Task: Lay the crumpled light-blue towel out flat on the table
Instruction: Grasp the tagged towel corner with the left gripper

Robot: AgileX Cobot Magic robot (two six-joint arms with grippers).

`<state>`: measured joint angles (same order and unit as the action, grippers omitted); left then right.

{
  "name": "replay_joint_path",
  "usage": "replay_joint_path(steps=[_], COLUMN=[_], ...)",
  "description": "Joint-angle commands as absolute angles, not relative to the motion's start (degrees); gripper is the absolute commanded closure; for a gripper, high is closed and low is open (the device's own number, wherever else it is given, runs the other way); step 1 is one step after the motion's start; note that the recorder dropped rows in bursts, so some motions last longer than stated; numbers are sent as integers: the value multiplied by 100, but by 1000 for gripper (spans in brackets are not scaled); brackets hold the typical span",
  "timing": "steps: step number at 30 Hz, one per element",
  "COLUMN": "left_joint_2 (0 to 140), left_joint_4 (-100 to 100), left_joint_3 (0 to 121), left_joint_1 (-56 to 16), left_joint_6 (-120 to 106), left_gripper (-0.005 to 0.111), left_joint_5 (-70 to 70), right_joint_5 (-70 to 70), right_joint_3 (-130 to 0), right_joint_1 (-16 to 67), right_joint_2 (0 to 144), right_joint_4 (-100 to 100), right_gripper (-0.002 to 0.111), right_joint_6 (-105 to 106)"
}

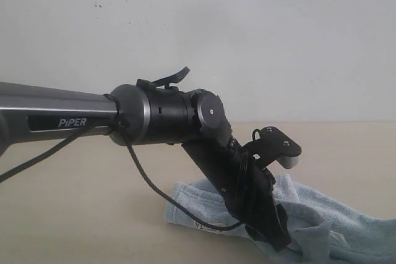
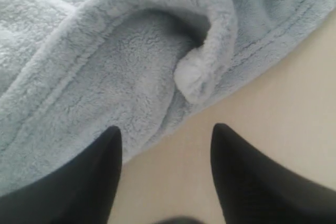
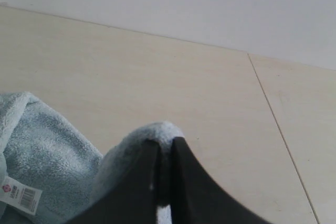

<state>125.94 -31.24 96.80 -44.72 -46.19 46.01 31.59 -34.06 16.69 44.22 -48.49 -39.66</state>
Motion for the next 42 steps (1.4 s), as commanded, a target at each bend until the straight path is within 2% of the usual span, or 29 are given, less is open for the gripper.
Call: replay_joint_path(steps=[1, 10, 16, 29, 42], left_joint_2=[12569, 12569, 12643, 12796, 12796], left_joint_4=[-3560, -3508, -3424, -2631, -2670], left_joint_3=[9653, 9666, 9666, 9666, 9666], left_joint_1=[-4521, -4920, -4920, -4920, -5166], left_joint_6=[-4730, -5104, -5174, -5039, -5192], left_gripper=[57, 56, 51, 51, 51], left_joint_5=[4692, 4209, 3878, 3191, 3353], right_joint_5=[3064, 3082, 3092, 3039, 2982], right_joint_3=[-3400, -3400, -3400, -3400, -3400], right_joint_1=[1655, 1655, 1655, 1655, 1655], right_joint_2=[4407, 4407, 4407, 4407, 4407], right_joint_4=[-4831, -4817, -4818, -4807, -4767], right_gripper=[106, 106, 106, 106, 106], right_joint_6=[-3945, -3927, -3927, -3904, -3904])
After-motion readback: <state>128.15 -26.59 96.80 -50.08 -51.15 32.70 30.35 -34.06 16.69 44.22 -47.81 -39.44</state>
